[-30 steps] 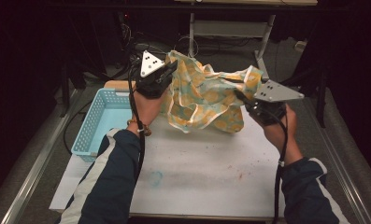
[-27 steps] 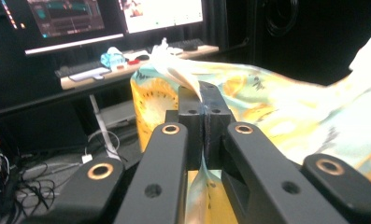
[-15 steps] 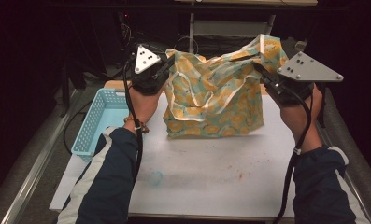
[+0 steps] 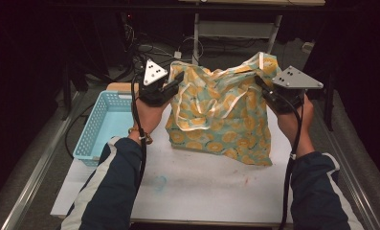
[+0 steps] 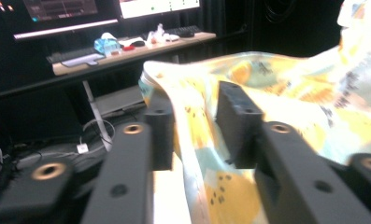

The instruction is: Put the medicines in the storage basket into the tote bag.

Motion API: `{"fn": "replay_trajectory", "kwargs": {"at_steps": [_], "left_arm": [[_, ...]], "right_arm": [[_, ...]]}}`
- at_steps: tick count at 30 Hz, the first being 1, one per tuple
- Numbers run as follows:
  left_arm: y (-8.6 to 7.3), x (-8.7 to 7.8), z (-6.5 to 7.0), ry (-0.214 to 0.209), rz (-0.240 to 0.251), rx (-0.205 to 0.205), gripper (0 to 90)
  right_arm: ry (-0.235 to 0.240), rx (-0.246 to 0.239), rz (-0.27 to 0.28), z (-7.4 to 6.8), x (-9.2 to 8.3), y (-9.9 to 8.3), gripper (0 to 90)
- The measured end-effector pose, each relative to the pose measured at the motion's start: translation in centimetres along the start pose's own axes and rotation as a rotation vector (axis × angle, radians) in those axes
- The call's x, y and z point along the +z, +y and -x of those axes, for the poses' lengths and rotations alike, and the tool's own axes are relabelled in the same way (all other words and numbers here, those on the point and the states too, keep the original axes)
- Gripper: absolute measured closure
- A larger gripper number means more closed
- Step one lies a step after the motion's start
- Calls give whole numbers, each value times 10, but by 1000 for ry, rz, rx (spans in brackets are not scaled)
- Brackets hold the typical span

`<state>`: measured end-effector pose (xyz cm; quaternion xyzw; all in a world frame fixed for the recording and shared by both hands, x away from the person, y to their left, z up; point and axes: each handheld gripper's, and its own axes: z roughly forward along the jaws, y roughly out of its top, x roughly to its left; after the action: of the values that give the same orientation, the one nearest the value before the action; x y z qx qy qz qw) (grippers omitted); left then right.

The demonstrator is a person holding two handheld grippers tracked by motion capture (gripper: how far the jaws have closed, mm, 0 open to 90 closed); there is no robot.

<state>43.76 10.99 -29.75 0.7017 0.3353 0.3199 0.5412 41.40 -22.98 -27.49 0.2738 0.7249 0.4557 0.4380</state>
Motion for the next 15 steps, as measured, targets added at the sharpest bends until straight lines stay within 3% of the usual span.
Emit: {"fn": "replay_trajectory", "kwargs": {"at_steps": [3, 8, 11, 15], "left_arm": [[-3, -2, -1, -19, 5, -4, 536], [-8, -8, 1, 6, -1, 35, 380], [-12, -12, 6, -7, -4, 69, 375], [-23, -20, 17, -5, 0, 128, 333]], "right_arm": [[-21, 19, -26, 7, 5, -8, 900], [-34, 60, -50, 16, 8, -19, 898], [-12, 67, -41, 15, 5, -22, 863], [9, 40, -41, 7, -1, -23, 885]]}}
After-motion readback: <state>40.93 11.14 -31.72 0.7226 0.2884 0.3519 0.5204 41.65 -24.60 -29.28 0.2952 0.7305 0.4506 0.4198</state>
